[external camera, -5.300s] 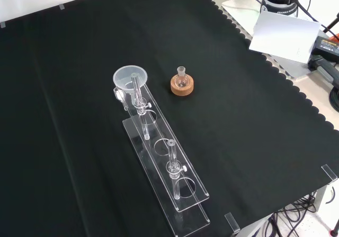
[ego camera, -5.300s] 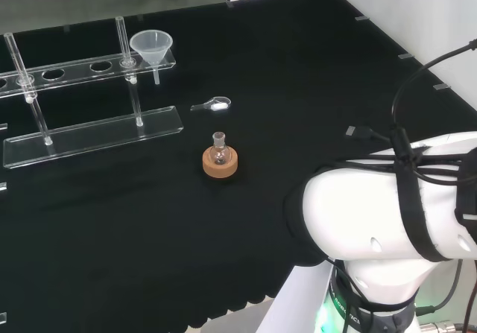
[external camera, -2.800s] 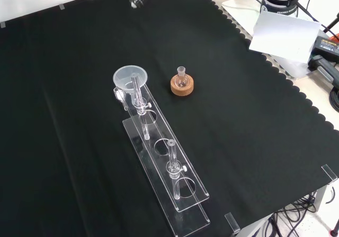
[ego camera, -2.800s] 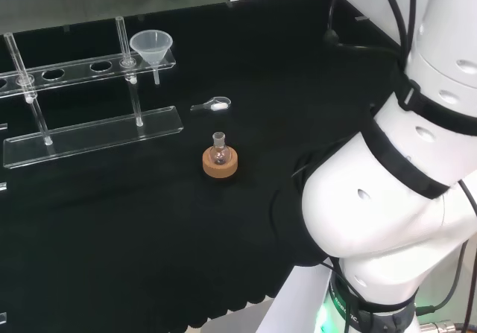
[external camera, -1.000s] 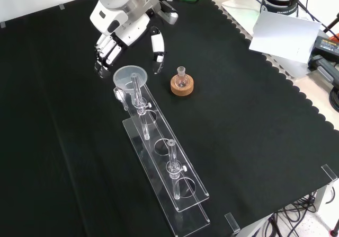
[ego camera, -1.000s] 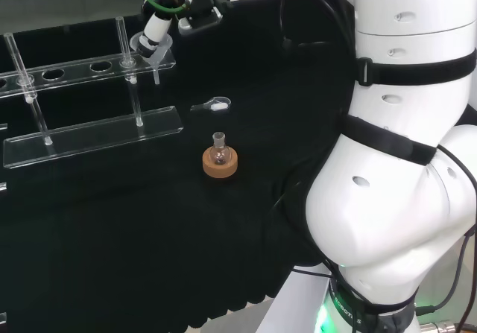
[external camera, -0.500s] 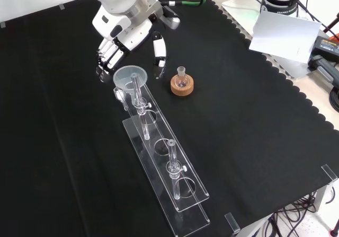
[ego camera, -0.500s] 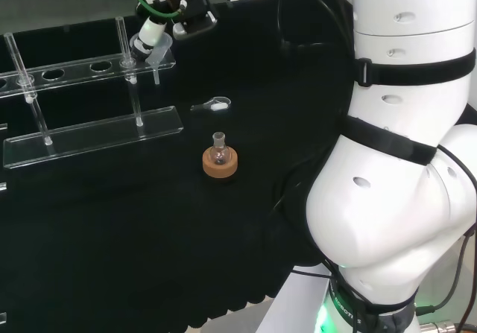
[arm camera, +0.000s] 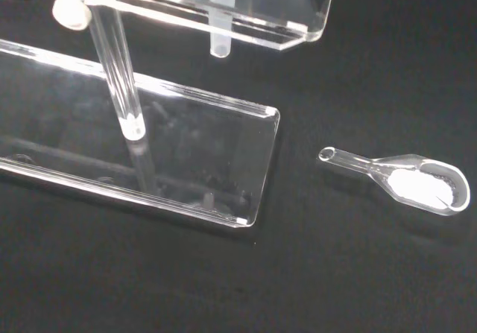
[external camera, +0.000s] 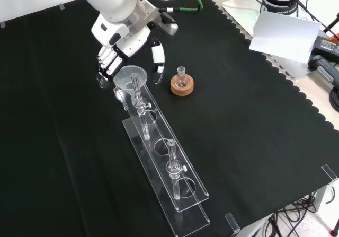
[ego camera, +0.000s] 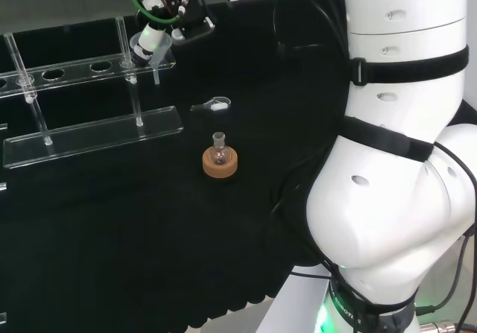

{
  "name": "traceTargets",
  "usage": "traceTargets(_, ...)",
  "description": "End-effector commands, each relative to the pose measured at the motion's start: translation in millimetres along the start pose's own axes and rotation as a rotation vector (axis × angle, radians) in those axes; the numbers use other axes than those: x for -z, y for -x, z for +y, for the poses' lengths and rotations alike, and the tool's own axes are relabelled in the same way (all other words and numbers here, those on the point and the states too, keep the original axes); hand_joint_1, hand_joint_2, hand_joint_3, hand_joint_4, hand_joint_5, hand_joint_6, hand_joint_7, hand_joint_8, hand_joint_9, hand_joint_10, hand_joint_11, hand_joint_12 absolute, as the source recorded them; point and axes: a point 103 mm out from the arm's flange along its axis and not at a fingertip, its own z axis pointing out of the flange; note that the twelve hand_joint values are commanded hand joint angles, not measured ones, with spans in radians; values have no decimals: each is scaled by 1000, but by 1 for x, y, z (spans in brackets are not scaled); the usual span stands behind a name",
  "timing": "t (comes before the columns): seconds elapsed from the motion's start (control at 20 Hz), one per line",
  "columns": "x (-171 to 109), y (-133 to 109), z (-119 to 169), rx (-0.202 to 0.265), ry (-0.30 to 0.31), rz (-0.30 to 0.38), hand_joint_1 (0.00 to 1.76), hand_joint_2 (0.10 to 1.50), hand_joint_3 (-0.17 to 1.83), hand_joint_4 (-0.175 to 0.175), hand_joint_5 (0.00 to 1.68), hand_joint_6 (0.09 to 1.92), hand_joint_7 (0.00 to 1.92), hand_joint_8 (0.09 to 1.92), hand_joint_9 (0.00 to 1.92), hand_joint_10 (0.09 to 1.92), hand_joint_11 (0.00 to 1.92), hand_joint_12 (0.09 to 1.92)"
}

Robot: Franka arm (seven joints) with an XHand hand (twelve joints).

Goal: Pick up the funnel from the transparent funnel stand.

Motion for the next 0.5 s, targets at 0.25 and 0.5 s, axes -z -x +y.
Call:
traceTargets(0.25,-5,1,8,-22,-6,-28,640,635,431,-5,180,87,17,686,233,846,325,1484)
traceTargets(0.5,-7,1,11,-31,0,-54,661,633,468,-20,275,87,169,729,421,737,324,1470)
